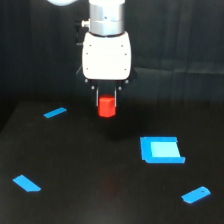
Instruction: Pick up the red object from the table
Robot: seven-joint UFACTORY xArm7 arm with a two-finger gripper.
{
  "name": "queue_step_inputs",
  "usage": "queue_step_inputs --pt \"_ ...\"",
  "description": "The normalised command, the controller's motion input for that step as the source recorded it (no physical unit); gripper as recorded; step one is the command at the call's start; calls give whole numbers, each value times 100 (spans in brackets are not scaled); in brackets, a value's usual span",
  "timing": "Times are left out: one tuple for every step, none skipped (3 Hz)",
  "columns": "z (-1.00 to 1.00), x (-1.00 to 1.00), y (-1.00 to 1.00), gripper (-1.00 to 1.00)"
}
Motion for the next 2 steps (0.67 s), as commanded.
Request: queue_step_inputs --pt "80 5 -4 -100" --pt "32 8 -2 -99"
